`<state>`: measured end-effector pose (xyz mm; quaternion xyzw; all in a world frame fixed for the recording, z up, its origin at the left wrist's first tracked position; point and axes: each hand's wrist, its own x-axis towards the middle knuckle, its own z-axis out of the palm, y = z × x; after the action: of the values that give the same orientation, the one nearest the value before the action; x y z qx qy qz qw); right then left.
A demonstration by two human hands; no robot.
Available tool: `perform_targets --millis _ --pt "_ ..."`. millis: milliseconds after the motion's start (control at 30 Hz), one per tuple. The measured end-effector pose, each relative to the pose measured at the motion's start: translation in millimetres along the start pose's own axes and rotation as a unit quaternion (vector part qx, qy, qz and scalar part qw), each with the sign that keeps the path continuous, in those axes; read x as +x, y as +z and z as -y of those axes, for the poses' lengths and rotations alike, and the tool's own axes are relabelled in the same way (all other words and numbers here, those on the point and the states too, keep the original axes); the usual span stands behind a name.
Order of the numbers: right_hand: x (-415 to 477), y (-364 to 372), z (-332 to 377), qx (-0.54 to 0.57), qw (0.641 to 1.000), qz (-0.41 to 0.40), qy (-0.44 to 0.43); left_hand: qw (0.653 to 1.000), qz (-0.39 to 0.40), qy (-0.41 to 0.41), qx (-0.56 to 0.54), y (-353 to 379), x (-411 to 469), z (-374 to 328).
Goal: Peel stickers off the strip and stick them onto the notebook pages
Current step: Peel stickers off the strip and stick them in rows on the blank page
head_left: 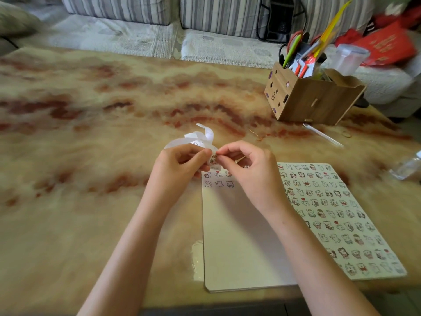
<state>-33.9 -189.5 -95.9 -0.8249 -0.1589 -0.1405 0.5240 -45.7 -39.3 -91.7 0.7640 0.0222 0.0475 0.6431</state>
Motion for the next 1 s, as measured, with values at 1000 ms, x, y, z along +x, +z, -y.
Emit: perform_targets --millis 1000 --pt "4 -40 -6 0.013 0.962 0.128 0.242 0.996 -0.058 -0.025 0.063 0 -2 1"
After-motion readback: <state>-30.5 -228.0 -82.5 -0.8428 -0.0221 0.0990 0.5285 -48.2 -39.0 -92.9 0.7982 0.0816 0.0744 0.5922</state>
